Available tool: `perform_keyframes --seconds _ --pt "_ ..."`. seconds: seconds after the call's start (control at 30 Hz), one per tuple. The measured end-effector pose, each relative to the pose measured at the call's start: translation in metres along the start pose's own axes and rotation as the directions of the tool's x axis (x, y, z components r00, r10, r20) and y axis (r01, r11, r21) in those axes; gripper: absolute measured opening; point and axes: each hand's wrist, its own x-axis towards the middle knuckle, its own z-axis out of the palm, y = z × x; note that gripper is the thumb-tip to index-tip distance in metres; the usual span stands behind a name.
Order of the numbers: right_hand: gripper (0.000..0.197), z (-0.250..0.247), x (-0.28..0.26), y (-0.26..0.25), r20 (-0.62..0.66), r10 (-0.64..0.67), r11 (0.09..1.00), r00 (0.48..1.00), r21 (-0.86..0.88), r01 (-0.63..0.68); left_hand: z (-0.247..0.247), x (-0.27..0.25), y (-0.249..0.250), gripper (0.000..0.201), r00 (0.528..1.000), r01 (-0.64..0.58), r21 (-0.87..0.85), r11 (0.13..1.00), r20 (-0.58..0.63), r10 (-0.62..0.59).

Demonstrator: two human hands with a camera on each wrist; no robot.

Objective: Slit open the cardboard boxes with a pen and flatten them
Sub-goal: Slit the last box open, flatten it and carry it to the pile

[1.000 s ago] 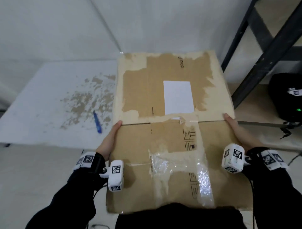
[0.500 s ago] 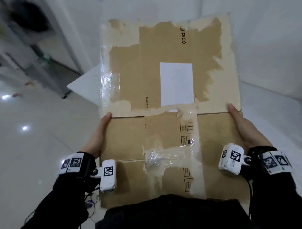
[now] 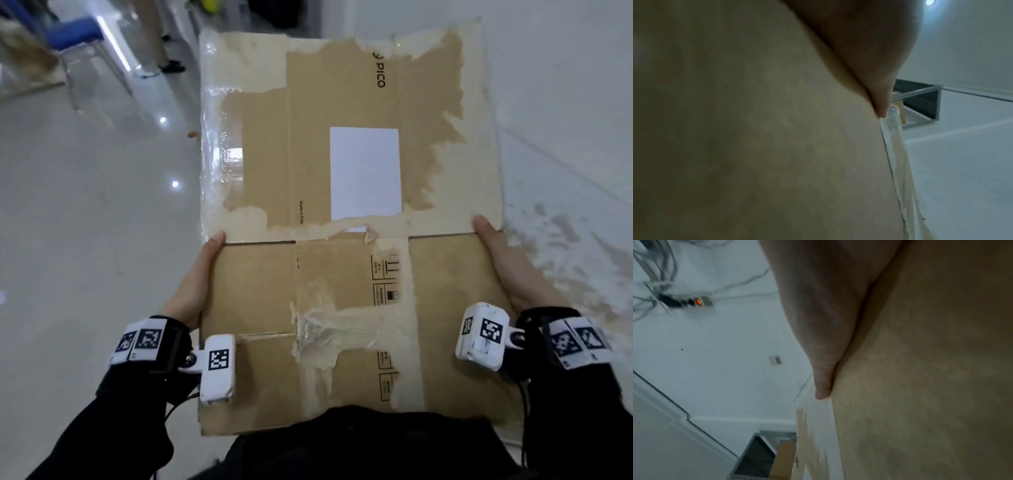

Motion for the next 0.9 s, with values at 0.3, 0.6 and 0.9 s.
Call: perform_keyframes --seconds 0.3,0.6,0.9 --pt "0.055 0.148 0.142 -0.057 0.135 0.085 0.989 0.987 -0.133 -0.067 -0.080 0.136 0.044 0.058 0.989 0.044 -0.085 0.995 -0.140 -0.056" --pt "0.107 0.259 0.273 -0.144 0.129 0.174 0.967 0.976 -0.209 -0.145 -0.131 0.279 0.145 0.057 0.983 0.105 -0.098 0.990 -0.144 -0.118" --pt "0.108 0.317 0.346 -0.187 -0.024 0.178 0.981 0.984 -0.077 -0.180 -0.151 0.412 0.231 0.051 0.994 0.109 0.006 0.994 -0.024 -0.109"
